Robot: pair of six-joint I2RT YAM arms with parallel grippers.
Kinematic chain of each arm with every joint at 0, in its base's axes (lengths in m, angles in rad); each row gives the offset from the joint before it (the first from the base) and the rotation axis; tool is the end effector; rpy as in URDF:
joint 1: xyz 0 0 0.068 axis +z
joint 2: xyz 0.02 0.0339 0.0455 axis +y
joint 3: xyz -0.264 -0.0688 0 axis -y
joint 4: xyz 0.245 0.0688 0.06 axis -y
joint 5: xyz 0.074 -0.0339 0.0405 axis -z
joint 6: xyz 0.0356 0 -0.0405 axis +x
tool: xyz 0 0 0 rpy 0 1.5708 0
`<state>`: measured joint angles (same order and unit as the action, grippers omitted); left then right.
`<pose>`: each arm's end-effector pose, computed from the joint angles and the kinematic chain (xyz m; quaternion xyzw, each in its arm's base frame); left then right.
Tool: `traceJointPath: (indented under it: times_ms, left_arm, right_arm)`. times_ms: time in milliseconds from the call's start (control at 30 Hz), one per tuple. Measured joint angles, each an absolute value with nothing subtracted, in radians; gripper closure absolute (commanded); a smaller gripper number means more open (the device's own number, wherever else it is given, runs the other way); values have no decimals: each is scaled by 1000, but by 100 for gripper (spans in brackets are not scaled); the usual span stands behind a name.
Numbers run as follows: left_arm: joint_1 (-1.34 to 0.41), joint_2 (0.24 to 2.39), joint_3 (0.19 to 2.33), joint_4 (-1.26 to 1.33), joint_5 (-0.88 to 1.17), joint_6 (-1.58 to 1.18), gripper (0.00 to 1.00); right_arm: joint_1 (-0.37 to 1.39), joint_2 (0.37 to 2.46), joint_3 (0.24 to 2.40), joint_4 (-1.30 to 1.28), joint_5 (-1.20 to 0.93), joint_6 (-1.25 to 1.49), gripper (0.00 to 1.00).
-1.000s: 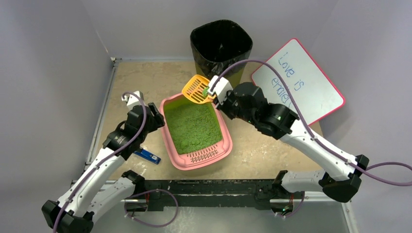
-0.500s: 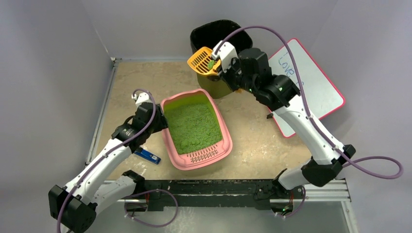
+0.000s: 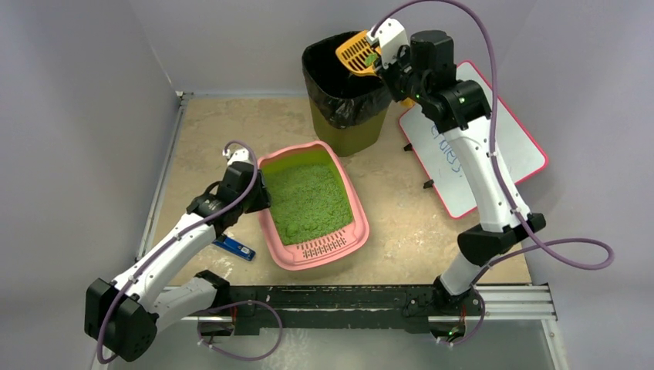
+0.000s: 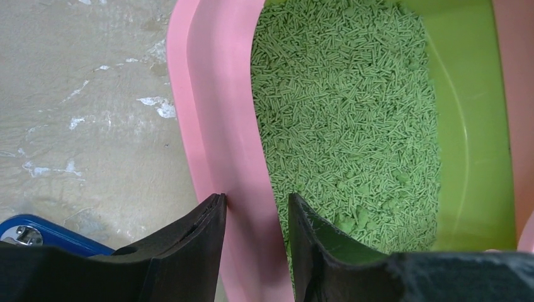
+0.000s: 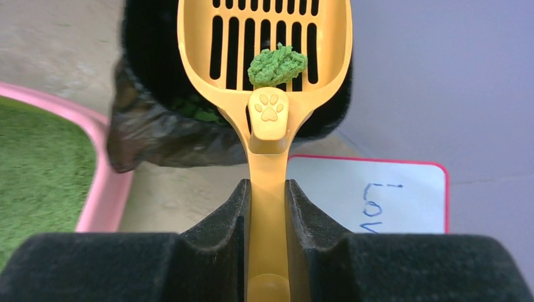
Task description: Clean the litter box
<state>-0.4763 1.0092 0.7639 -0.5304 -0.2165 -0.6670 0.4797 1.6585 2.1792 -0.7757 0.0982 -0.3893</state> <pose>0.1895 -0.0892 0.2595 -0.1289 0.9085 -0.1245 0.3776 0.2959 0.1500 0.5228 -0.3055 0.7295 -0.0112 0.6118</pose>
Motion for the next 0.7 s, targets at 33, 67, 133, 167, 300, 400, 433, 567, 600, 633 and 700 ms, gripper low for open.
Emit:
traceJointPath:
  times_ms: [33, 67, 133, 167, 300, 400, 433, 567, 600, 633, 700]
  left_arm:
    - [-474, 1013, 761, -529, -214, -664, 61]
    - [-473, 1017, 760, -529, -212, -661, 61]
    - [-471, 1027, 759, -528, -212, -659, 62]
    - [-471, 1032, 759, -527, -212, -659, 62]
    - [-471, 1044, 759, -523, -210, -657, 62]
    - [-471, 1044, 759, -523, -211, -657, 62]
    - [-471, 1044, 759, -523, -211, -657, 62]
    - [-471, 1042, 759, -523, -211, -657, 63]
    - [-471, 1042, 759, -523, -211, -657, 63]
    - [-471, 1042, 759, -523, -211, -657, 63]
    - [-471, 1042, 759, -523, -210, -657, 63]
  right_arm:
    - [466, 1672, 2191, -781, 107, -400, 100]
    - [452, 1690, 2209, -788, 114, -413, 100]
    - [431, 1728, 2240, -796, 125, -445, 100]
    - [424, 1739, 2243, -796, 136, -463, 100]
    - [411, 1765, 2236, -796, 181, -571, 100]
    - [411, 1766, 2217, -772, 219, -695, 100]
    - [412, 1766, 2208, -750, 233, -742, 100]
    - [416, 1766, 2160, -668, 300, -915, 100]
    - [417, 1766, 2145, -647, 316, -960, 100]
    - [417, 1766, 2131, -629, 329, -1003, 100]
    - [418, 1768, 2118, -616, 335, -1070, 100]
